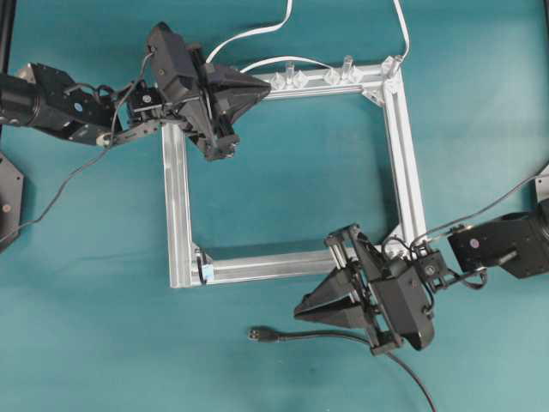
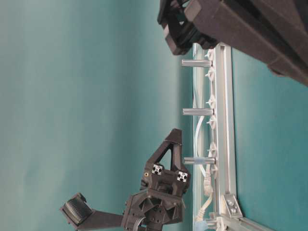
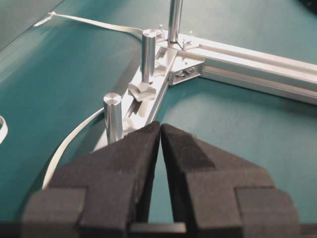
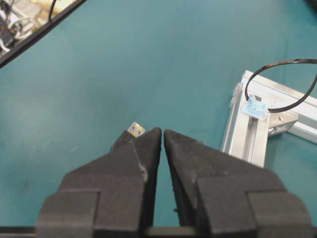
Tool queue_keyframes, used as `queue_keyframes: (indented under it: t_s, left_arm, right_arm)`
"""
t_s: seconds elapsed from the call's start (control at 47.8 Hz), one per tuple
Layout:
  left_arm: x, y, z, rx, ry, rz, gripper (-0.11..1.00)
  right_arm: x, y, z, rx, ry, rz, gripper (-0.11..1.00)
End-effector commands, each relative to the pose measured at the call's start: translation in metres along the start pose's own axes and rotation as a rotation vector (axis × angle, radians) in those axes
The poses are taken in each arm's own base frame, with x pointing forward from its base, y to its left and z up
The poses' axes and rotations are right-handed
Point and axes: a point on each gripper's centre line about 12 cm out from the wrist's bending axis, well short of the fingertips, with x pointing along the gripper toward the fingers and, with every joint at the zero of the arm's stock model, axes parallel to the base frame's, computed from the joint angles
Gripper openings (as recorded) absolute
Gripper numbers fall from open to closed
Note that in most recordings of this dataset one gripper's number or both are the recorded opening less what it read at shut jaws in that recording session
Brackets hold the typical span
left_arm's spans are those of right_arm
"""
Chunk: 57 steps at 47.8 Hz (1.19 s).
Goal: Insert the wire through the string loop located on the left side.
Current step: 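Open both grippers and move the right gripper above the USB plug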
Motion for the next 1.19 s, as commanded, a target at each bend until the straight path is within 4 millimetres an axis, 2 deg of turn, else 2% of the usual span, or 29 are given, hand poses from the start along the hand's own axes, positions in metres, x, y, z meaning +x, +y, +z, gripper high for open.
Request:
queue_keyframes:
  t_s: [0.0,0.042,0.105,0.167,0.544,0.774,1.067,1.13,1.172]
  left_arm:
    - [-0.002,-0.017,0.006,0.037,0.02,-0.066,0.15]
    - [-0.003,-0.017,0.007,0.036,0.036,-0.065,0.12]
    - [-0.005,-0.017,0.009,0.043,0.059,-0.067,0.01]
    - [-0.008,-0.017,0.011,0.042,0.082,-0.066,0.0]
    - [-0.016,-0.025,0.016,0.032,0.139,-0.085,0.0]
    - [-0.019,-0.028,0.017,0.046,0.165,-0.094,0.0]
    - [-0.026,-0.028,0.017,0.051,0.238,-0.095,0.01]
    - [-0.027,-0.028,0.018,0.051,0.237,-0.095,0.01]
    - [-0.027,-0.028,0.02,0.051,0.234,-0.095,0.07]
  right_arm:
    - [0.004,-0.008,0.004,-0.003,-0.016,-0.022,0.2]
    - [0.005,-0.008,0.0,0.001,0.003,-0.021,0.18]
    - [0.006,-0.007,-0.004,0.004,0.03,-0.018,0.05]
    - [0.006,-0.007,-0.006,0.003,0.053,-0.02,0.0]
    - [0.011,-0.005,-0.009,0.006,0.129,-0.014,0.0]
    - [0.016,0.012,-0.002,0.042,0.148,0.021,0.0]
    - [0.022,0.011,0.001,0.062,0.217,0.015,0.0]
    - [0.022,0.011,0.0,0.065,0.221,0.014,0.0]
    - [0.022,0.011,0.0,0.063,0.224,0.014,0.0]
